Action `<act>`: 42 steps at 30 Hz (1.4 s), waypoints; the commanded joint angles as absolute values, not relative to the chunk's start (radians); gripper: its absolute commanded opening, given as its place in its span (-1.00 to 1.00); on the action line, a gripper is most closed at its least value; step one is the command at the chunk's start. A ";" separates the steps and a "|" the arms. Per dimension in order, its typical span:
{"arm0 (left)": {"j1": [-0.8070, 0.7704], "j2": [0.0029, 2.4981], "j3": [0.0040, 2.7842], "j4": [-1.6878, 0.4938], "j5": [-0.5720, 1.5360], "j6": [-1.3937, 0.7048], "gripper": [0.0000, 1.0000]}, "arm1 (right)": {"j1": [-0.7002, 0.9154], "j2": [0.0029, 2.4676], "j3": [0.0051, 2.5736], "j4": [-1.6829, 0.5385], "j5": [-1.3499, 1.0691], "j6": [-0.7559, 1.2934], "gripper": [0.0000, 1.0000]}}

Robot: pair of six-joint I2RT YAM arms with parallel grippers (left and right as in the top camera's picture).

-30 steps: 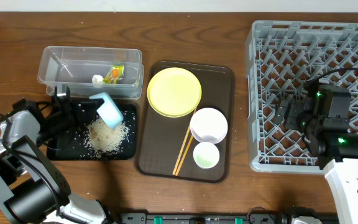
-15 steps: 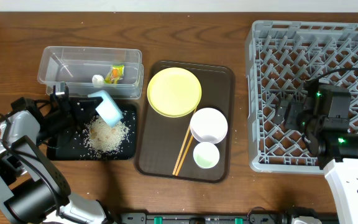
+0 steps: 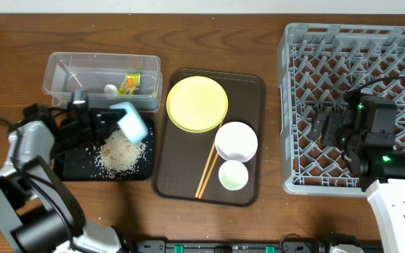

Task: Sort waste into correct bins and load items into the dishwasher rack
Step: 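Return the emptied blue bowl to the brown tray with the left gripper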

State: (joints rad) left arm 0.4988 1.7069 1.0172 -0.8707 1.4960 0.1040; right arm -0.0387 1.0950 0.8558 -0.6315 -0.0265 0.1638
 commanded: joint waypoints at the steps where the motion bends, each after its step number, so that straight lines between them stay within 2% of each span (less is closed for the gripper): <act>1: 0.398 1.597 1.020 -0.857 1.402 0.126 -0.88 | -0.028 1.091 0.875 -0.632 -0.027 0.160 0.98; 6: 0.177 1.488 1.021 -0.850 1.058 0.080 -0.88 | -0.028 1.091 0.875 -0.628 -0.027 0.160 0.99; 12: -0.107 1.478 1.021 -0.831 0.687 0.030 -0.88 | -0.028 1.091 0.875 -0.628 -0.027 0.160 0.98; 19: -0.348 1.510 1.021 -0.754 0.406 -0.054 -0.86 | -0.028 1.091 0.875 -0.629 -0.027 0.160 0.99; 25: -0.431 1.525 1.021 -0.715 0.368 -0.062 -0.66 | -0.028 1.091 0.875 -0.629 -0.028 0.160 0.98; 26: -0.435 1.526 1.021 -0.715 0.369 -0.062 -0.49 | -0.028 1.091 0.875 -0.630 -0.028 0.160 0.99; 31: -0.436 1.523 1.023 -0.716 0.427 -0.077 -0.03 | -0.028 1.091 0.875 -0.629 -0.028 0.160 0.98; 35: -0.440 1.514 1.037 -0.716 0.527 -0.076 0.16 | -0.028 1.091 0.875 -0.629 -0.027 0.160 0.98; 42: -0.507 1.501 1.046 -0.724 0.532 0.000 0.28 | -0.028 1.091 0.875 -0.628 -0.027 0.160 0.99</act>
State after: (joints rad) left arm -0.4755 1.5185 1.0180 -0.7174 0.5209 -0.0456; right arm -0.0387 1.0950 0.8558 -0.6308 -0.0265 0.1638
